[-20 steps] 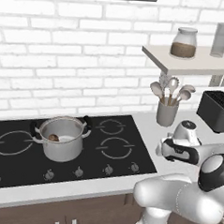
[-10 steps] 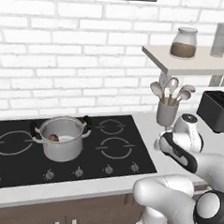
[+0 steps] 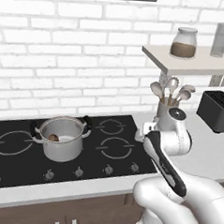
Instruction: Put the mushroom and tomato in the pot. Retrieve the spatula and lightly stir the vegetables in the pot.
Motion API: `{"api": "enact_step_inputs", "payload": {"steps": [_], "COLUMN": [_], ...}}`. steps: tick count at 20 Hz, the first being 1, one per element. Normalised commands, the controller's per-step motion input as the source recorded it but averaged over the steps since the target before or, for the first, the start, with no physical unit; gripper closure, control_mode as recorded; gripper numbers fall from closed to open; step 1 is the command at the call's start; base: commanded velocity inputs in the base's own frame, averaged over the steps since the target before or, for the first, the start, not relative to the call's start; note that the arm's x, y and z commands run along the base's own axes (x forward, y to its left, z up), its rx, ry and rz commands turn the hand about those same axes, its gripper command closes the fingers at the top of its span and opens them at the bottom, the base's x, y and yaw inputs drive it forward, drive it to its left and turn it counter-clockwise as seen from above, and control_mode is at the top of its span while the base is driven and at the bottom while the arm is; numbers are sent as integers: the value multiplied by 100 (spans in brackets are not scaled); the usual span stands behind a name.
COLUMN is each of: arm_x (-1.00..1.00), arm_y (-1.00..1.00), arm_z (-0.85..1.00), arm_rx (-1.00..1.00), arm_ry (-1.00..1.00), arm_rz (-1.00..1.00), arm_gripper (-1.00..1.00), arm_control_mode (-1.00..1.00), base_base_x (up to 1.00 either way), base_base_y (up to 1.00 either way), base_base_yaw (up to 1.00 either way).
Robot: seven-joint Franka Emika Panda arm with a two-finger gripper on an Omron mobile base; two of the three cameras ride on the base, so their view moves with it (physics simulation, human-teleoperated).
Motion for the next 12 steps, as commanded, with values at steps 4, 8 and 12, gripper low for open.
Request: {"api": "enact_step_inputs", "payload": {"steps": [4, 8, 12], "arm_x": [0, 0, 0], "arm_y": [82, 69, 58], "arm_z": [94, 98, 82], "arm_rx": [29, 41, 49], "arm_ry": [4, 12, 16], "arm_rz": [-22, -19, -13], "arm_gripper": [100, 100, 100], "arm_control_mode": [-100, -100, -100], "base_base_x": [0, 0, 0], "base_base_y": [0, 0, 0], "base_base_yaw": [0, 0, 0]}}
